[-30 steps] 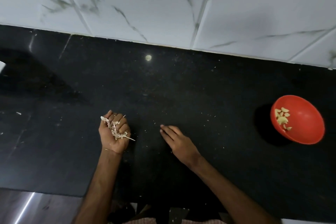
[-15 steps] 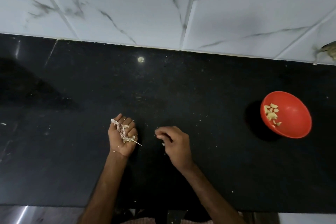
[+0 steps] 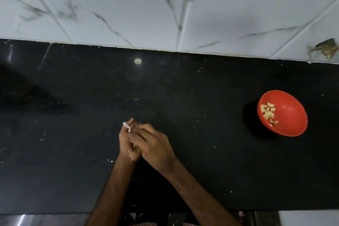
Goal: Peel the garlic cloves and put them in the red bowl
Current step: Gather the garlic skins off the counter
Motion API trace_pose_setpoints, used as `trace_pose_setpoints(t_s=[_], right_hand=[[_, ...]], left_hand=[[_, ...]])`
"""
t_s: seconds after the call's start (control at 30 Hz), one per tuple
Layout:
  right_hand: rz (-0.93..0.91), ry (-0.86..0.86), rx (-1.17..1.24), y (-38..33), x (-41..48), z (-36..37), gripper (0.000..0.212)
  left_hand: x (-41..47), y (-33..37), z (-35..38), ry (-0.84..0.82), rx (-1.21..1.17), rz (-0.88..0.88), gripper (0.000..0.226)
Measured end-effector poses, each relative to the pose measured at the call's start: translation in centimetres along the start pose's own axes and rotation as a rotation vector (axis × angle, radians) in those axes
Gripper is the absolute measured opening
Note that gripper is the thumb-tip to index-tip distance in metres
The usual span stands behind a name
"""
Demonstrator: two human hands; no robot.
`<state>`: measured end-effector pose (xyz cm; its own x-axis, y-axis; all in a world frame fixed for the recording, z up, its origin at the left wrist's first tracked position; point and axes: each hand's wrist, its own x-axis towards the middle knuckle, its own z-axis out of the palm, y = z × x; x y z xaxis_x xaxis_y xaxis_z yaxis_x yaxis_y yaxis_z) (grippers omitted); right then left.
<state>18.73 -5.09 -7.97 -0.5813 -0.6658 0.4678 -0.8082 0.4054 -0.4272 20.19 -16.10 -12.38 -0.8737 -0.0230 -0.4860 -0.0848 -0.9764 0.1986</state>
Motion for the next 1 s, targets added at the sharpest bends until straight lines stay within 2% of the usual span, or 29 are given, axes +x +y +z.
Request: trace_pose_setpoints(t_s=[0.07,0.13,0.2,0.27,0.33,0.4,0.47,0.5,0.57,0.67,0.8,0.83,0.93,1.0], right_hand=[[0.111,0.052,-0.013,0.4,-0.4,-0.5,0.014],[0.186,0.097,0.072,0.6,-0.4,-1.2,0.012],[0.31,0.163,0.292,1.0,-0.2,-2.5,0.02],[0.462,0.209,0.415,2.4,-1.3,-3.7,0.036],[0.562,0.137,0.407,4.4,-4.2,-4.3,0.044],[0.597,-0.152,0.257,5.5,-8.0,-4.0,0.049],[0.512,-0.433,-0.06,5.3,-10.5,-2.7,0.079],[0.481,-0.469,-0.161,4.8,-10.4,-1.8,0.09],[0.481,-0.423,-0.203,3.8,-7.8,0.2,0.099],[0.446,-0.365,-0.168,4.1,-1.3,4.2,0.09],[0.292,-0.444,-0.173,5.4,2.1,6.9,0.062],[0.239,-0.447,-0.157,5.5,1.3,6.5,0.061],[0.127,-0.462,-0.102,5.3,-3.2,3.3,0.08],[0.043,-0.475,-0.128,5.2,-6.7,0.9,0.085]], left_hand=[[0.2,-0.2,0.8,-0.001,-0.064,-0.024,0.043],[0.6,-0.5,1.3,0.015,-0.105,-0.025,0.046],[1.1,-0.5,1.7,-0.078,-0.133,-0.06,0.047],[1.5,0.0,1.6,-0.217,-0.186,-0.124,0.044],[1.7,1.4,1.1,-0.287,-0.184,-0.128,0.043],[1.3,3.4,0.9,-0.359,-0.191,-0.114,0.048],[0.6,5.3,0.4,-0.399,-0.197,-0.089,0.049],[0.2,6.2,0.1,-0.415,-0.205,-0.077,0.047],[-0.6,7.4,-0.5,-0.407,-0.219,-0.058,0.043],[-1.7,8.3,-0.6,-0.396,-0.209,-0.023,0.042],[-2.4,8.5,-0.3,-0.381,-0.191,-0.004,0.04],[-2.5,8.5,-0.2,-0.381,-0.184,0.002,0.039],[-2.6,8.0,-0.2,-0.381,-0.182,0.002,0.04],[-2.5,7.5,-0.2,-0.389,-0.189,-0.005,0.041]])
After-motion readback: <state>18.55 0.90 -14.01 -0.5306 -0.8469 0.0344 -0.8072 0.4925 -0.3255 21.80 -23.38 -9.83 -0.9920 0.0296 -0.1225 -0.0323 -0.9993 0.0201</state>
